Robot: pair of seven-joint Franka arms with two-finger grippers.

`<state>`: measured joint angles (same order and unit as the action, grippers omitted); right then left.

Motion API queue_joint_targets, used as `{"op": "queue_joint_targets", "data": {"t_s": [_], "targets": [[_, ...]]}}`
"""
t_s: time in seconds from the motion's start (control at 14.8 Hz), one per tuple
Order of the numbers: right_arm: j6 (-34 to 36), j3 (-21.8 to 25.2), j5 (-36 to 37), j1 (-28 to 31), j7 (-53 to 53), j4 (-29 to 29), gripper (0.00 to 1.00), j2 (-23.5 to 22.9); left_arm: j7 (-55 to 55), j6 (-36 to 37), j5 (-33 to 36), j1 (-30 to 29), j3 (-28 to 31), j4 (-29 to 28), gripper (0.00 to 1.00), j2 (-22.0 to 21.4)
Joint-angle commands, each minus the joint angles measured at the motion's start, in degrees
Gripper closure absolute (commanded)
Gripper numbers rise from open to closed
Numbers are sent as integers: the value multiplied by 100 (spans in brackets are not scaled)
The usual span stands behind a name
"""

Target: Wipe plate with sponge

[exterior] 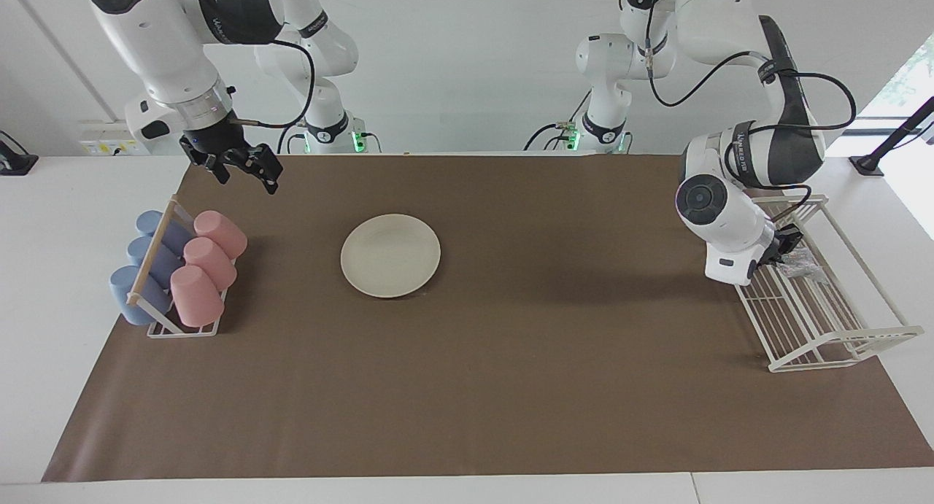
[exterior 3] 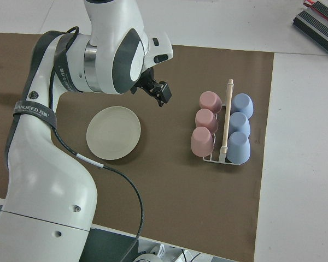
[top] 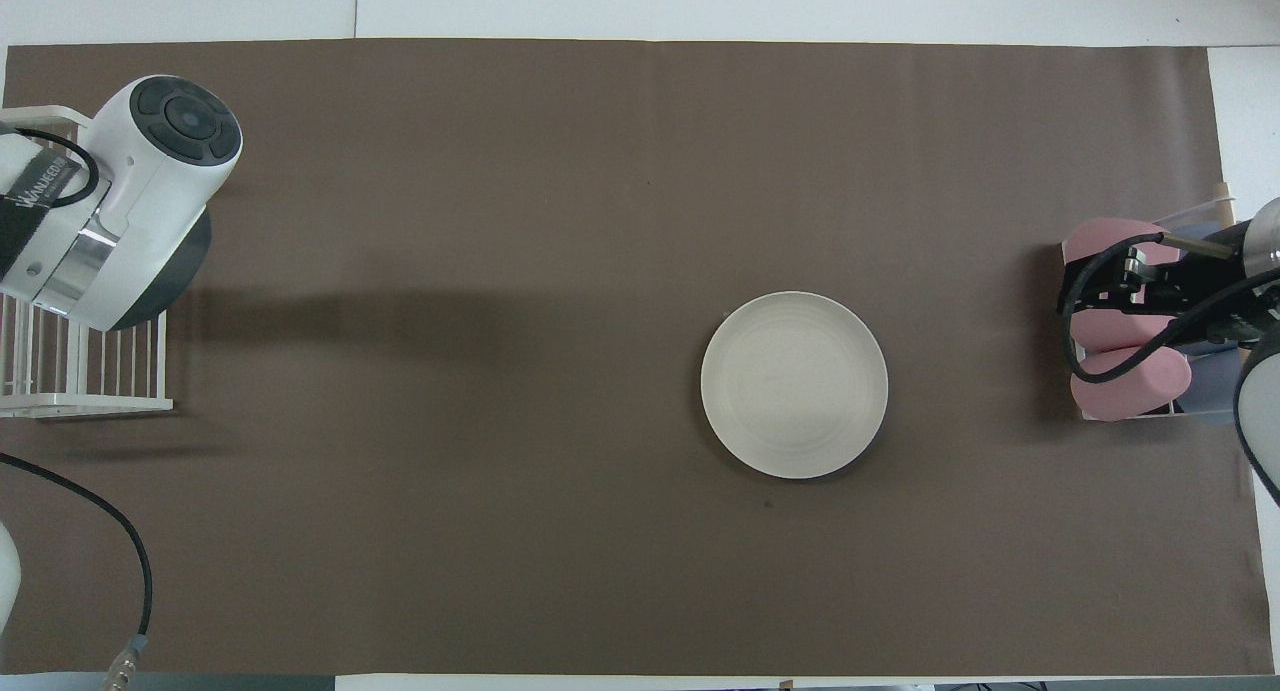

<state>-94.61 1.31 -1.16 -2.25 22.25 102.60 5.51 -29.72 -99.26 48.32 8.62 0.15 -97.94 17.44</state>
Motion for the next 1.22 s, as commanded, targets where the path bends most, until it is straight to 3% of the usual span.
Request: {"op": "queue_joint_targets", "data": {"t_s": [0.0,0.41,0.54,0.74,0.95,1.02,1.15], "targets": [[-110,-52,45,-344,1137,50,0,100,-8,151,-504,-18,20,230,100,-197],[-49,-52,63,-1004,3652,-187,0,3,-8,1583,-2920,-62,64,1671,100,-276],[178,-61,63,-1232,4572,-415,0,-111,-8,1926,-4069,-377,55,1866,100,-582],[626,-52,-33,-1856,5944,-1116,0,-567,1,2129,-5206,-563,64,1866,100,-961],[1101,-52,-516,-2086,7062,-2319,0,-1357,97,2295,-6638,-1054,64,1787,100,-1129],[1181,-43,-500,-2208,7187,-2637,0,-1551,228,2340,-7060,-1212,55,1604,100,-1216],[1199,-26,-456,-2393,7205,-2684,0,-1588,649,2288,-7825,-1345,73,956,100,-1576]]}}
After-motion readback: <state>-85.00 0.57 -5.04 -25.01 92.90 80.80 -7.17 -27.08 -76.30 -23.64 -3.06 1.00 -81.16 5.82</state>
